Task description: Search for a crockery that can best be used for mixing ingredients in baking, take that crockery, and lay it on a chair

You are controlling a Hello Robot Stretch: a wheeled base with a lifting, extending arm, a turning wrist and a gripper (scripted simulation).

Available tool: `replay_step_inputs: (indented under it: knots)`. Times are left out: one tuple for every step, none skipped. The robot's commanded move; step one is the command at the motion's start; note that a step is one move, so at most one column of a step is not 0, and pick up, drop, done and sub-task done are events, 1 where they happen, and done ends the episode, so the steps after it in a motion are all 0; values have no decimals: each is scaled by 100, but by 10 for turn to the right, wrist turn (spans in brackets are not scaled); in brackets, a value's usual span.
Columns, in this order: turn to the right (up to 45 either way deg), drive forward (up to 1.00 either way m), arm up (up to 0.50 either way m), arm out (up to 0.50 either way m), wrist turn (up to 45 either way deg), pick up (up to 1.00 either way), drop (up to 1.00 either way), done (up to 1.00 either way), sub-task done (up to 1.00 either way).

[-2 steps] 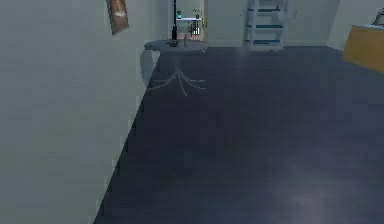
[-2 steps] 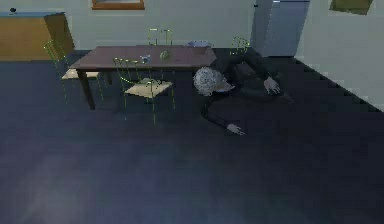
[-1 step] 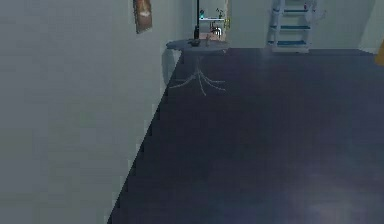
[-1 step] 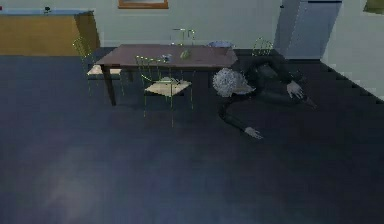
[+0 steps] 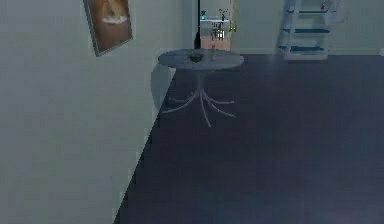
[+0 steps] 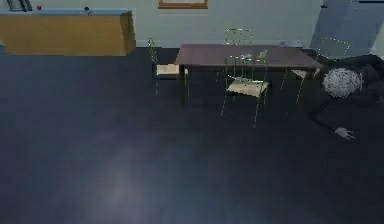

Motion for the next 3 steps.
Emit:
replay_step_inputs:
  knots:
    - [0, 100, 0, 0, 0, 0, 0, 0, 0]
    - [0, 65, 0, 0, 0, 0, 0, 0, 0]
    - [-450, 0, 0, 0, 0, 0, 0, 0, 0]
